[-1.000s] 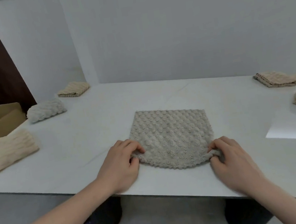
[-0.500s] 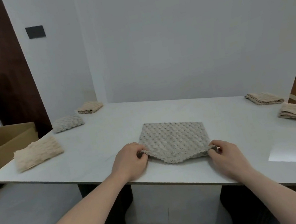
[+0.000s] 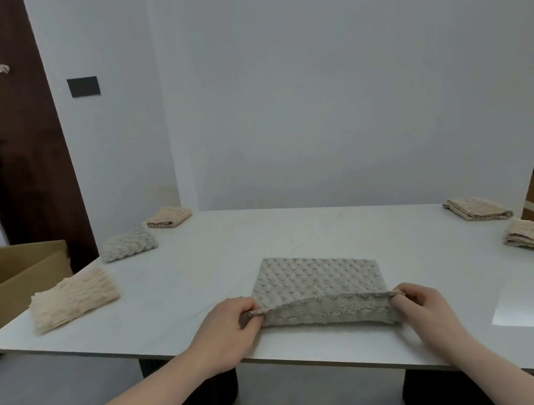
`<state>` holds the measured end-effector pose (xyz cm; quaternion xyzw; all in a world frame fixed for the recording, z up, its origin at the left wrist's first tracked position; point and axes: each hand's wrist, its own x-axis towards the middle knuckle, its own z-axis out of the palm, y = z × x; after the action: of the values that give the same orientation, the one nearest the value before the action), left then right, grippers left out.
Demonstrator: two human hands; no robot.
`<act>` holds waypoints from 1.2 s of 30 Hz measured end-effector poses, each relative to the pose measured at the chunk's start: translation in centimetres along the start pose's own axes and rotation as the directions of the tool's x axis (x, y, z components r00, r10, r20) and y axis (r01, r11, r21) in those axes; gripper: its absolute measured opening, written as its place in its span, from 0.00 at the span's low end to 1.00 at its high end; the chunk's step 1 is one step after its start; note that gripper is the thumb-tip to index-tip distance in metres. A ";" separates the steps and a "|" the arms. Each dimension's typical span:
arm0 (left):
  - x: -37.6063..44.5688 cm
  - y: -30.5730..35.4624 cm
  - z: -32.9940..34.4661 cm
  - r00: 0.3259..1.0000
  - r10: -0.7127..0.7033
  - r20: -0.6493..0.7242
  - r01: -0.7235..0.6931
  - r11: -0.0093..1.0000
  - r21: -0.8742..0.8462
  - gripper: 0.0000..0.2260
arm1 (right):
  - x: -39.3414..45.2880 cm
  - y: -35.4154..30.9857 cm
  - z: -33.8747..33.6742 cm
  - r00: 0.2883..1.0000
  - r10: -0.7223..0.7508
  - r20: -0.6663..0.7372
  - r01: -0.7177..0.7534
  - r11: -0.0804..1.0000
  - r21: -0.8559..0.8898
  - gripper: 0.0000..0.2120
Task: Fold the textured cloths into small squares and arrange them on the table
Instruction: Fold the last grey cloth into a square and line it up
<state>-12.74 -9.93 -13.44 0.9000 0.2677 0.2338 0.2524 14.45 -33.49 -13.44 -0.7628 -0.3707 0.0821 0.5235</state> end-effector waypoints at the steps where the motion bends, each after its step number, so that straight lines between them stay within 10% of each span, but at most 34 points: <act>1: -0.3 0.1 -0.5 1.000 0.016 0.016 -0.016 1.000 -0.002 0.09 | 0.0 0.1 -0.2 1.000 -0.004 0.009 0.004 1.000 0.030 0.12; 12: 4.7 1.5 -3.6 0.992 -0.013 -0.126 -0.008 0.987 -0.163 0.01 | 4.6 -3.1 -0.6 0.993 -0.021 -0.120 0.024 0.999 0.026 0.05; 28: 14.7 -0.4 1.3 0.948 -0.281 -0.150 0.292 0.955 0.058 0.19 | 13.6 -0.6 2.4 0.972 0.166 -0.165 -0.204 0.947 -0.248 0.16; 36: 7.5 5.3 7.2 0.945 0.235 0.227 -0.303 0.889 0.343 0.28 | 8.4 2.3 5.9 0.985 -0.033 -0.169 -0.050 0.883 -0.466 0.24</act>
<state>-1.21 -11.64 -13.69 0.9771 0.1558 0.1296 0.0647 18.49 -24.09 -15.84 -0.8725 -0.3295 -0.0736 0.3533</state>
